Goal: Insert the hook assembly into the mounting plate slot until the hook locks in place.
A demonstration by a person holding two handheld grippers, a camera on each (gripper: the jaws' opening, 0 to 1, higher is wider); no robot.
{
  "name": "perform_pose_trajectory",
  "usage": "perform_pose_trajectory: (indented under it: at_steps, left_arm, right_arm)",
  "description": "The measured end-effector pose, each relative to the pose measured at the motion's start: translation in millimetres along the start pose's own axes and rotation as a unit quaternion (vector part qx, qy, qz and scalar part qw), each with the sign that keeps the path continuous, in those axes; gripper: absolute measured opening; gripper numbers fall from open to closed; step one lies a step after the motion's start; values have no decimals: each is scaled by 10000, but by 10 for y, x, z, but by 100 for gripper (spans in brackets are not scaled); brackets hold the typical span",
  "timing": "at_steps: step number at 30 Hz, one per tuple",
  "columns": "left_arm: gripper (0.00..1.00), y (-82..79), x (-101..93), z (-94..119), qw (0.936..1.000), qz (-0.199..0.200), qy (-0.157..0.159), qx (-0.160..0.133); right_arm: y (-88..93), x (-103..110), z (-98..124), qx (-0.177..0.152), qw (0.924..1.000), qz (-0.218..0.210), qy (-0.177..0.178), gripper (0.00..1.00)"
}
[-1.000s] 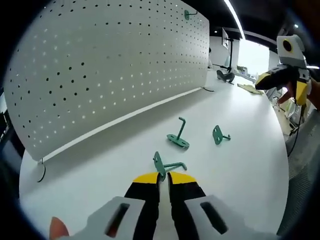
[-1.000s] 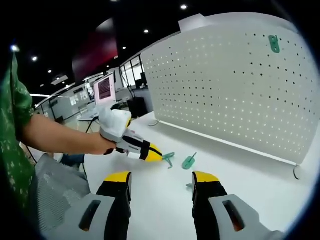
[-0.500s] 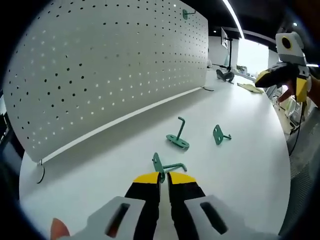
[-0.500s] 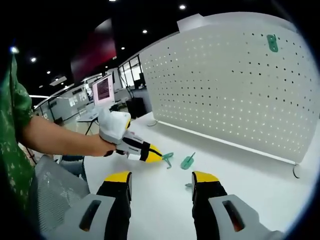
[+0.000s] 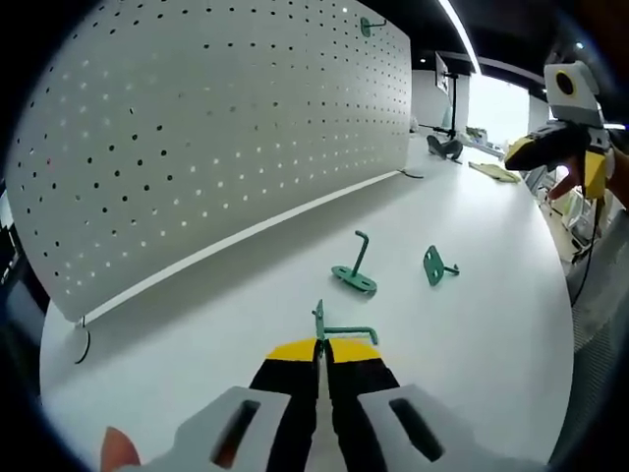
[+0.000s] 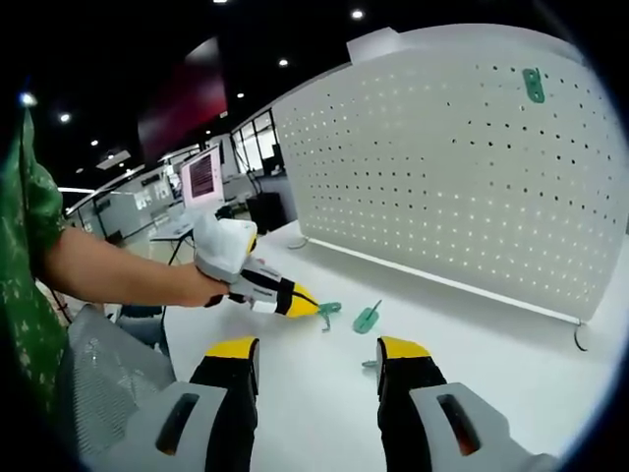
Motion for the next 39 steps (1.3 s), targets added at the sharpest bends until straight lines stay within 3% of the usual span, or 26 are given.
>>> perform_pose_trajectory:
  at_steps: [19, 39]
  left_arm:
    - [2, -18, -59, 41, 9998, -76, 121, 143]
    - [1, -345, -223, 248, 9991, -139, 357, -193]
  right_arm:
    - [-28, 19, 23, -40, 10000, 72, -16, 48]
    - [-96, 58, 62, -102, 9997, 239, -35, 48]
Point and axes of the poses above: the point that each gripper's makers call its tool centre point, and the gripper's own axes: z roughly backward along the fingers, x roughly to its left, y roughly out of its underside, the point moved 5 cm from there along z, roughly backward along the fingers, and after that the axes turned 11 degrees about y, right-handed, at the moved point
